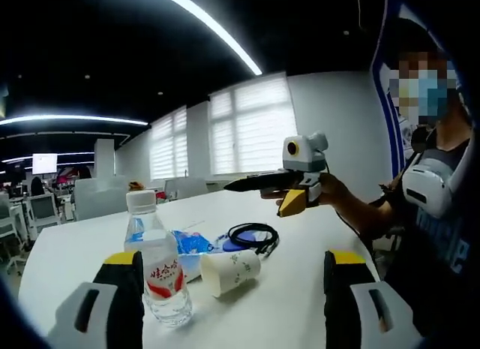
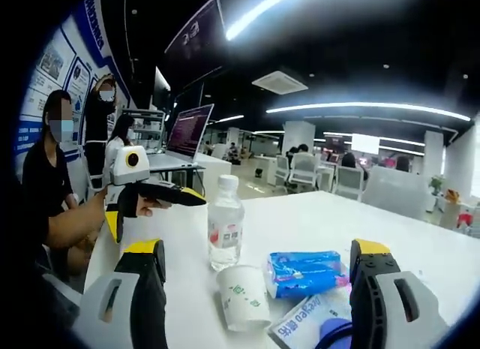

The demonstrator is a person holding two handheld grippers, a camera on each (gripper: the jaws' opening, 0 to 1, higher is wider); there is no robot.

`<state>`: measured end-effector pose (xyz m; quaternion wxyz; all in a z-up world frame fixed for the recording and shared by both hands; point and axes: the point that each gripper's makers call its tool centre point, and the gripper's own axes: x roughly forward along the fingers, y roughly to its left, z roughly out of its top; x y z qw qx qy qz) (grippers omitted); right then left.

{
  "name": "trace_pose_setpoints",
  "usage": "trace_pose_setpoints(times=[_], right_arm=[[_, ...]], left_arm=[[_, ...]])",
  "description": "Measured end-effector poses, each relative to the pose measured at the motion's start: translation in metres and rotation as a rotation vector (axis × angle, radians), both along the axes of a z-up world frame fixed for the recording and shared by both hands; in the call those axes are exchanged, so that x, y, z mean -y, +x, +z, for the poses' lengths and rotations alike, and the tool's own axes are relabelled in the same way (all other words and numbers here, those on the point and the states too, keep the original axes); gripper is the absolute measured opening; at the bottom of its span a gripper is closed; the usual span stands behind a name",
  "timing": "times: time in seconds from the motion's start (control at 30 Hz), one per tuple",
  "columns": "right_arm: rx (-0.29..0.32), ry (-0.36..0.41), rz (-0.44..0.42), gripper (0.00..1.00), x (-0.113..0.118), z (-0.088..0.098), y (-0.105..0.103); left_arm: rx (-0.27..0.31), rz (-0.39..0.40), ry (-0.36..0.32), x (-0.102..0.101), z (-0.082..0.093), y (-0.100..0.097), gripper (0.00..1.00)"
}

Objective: Arrange the tabletop items into an orderly group along one side of the table until the central work area is clear of visible clutter.

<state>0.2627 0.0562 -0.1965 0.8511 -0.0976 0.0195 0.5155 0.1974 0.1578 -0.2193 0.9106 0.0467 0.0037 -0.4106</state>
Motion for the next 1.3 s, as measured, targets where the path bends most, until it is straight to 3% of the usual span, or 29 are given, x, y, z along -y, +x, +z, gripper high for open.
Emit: trace_pose_setpoints(times=[0.8, 1.3], right_arm=[[-0.021, -0.023, 0.006, 0.94, 0.01, -0.015, -0.005], [-0.04, -0.052, 0.032, 0.84, 0.014, -0.027, -0.01]], left_arm=[[-0.026, -0.077, 0.032, 0.031, -0.019, -0.006, 0.98], [-0.049, -0.13, 0.027, 0.052, -0.034, -0.003, 0.88]])
